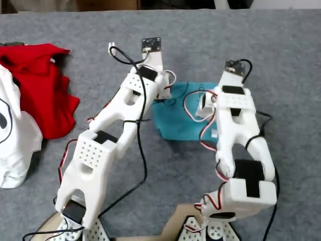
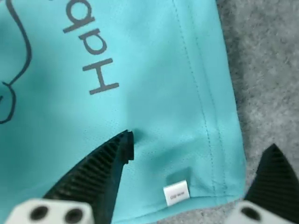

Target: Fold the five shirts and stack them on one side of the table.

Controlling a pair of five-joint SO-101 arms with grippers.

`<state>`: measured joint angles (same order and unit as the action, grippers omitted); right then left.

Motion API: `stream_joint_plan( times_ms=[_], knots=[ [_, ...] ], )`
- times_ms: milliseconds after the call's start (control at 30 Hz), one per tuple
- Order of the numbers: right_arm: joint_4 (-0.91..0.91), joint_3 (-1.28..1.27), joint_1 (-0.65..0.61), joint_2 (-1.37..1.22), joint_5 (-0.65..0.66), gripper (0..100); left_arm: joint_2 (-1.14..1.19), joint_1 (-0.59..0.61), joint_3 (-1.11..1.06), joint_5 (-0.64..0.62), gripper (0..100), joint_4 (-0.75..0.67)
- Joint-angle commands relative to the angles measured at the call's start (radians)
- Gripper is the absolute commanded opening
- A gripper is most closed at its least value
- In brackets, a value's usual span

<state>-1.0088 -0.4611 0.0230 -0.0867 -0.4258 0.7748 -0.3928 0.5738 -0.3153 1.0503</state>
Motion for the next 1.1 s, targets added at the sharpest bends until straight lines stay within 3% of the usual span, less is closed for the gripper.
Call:
stream_joint_plan(
  times_ms=[0,333,400,567,833,933,1067],
  knots=[
    [0.041,0.030,-0.012,-0.042,-0.012,37.8,-0.007,0.008,0.048,0.008,2,0.005],
    [0.052,0.139,-0.007,-0.266,-0.037,36.6,-0.007,0.009,0.043,0.009,2,0.005],
    [0.052,0.145,-0.007,-0.268,-0.037,31.7,-0.007,0.009,0.043,0.009,2,0.005],
    [0.051,0.145,-0.007,-0.251,-0.029,8.3,-0.007,0.009,0.043,0.009,2,0.005],
    [-0.083,0.159,-0.005,-0.140,-0.029,7.6,-0.007,0.008,0.043,0.009,2,0.005],
    [-0.112,0.160,-0.001,-0.101,-0.028,0.0,-0.007,0.008,0.043,0.009,2,0.005],
    [-0.103,0.160,0.015,-0.099,-0.028,0.5,-0.008,0.011,0.043,0.009,2,0.005]
  ],
)
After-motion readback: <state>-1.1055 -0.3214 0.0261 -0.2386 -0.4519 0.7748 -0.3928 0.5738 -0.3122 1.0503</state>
